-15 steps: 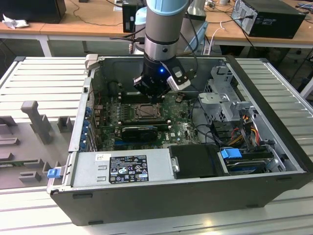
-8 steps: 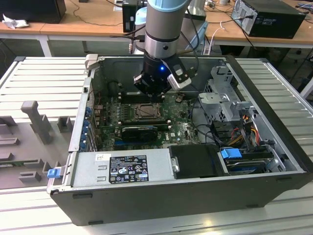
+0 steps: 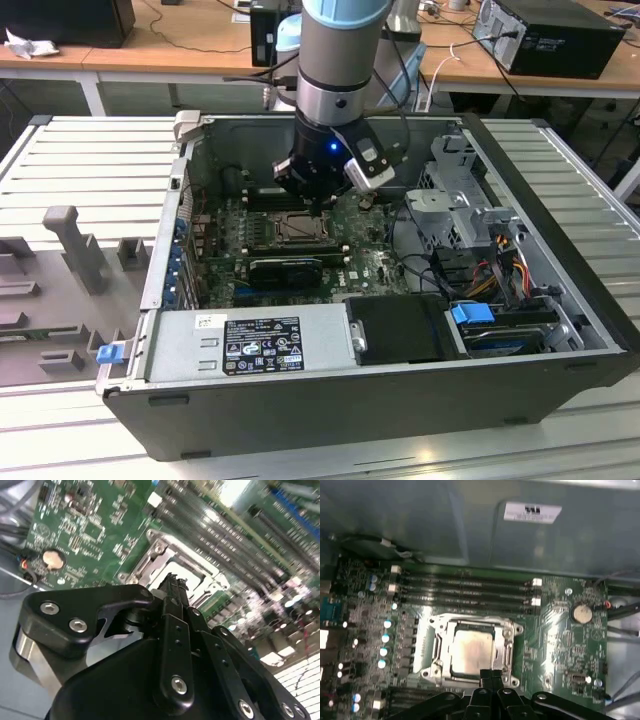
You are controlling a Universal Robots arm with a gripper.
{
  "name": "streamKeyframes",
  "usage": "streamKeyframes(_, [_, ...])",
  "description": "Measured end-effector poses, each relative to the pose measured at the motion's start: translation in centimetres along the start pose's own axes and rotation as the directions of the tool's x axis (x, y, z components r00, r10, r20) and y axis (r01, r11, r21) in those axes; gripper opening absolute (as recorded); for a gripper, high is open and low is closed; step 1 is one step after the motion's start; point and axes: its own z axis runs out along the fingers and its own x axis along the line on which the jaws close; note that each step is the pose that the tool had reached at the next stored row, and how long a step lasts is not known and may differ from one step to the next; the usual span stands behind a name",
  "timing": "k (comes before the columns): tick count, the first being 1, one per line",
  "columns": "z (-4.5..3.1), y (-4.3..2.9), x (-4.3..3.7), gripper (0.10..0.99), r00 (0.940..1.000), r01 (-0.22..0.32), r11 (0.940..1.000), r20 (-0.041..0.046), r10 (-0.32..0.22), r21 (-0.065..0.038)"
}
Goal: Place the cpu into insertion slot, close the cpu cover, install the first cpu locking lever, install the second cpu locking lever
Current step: 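Install the second cpu locking lever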
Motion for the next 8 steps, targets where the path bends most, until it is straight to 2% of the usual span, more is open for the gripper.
streamKeyframes(1, [-0.04, -0.61, 0.05, 0.106, 1.0, 0.0, 1.0, 0.0, 0.0, 0.0])
streamKeyframes(3, [-0.13, -1.4, 0.12, 0.106, 1.0, 0.0, 0.9999, -0.0038, 0.0, -0.012])
streamKeyframes(5, [-0.19, -1.87, 0.18, 0.106, 1.0, 0.0, 0.9999, -0.0039, 0.0, -0.012])
streamKeyframes(8, [-0.15, -2.18, 0.57, 0.106, 1.0, 0.001, 0.9999, -0.0039, -0.001, -0.013])
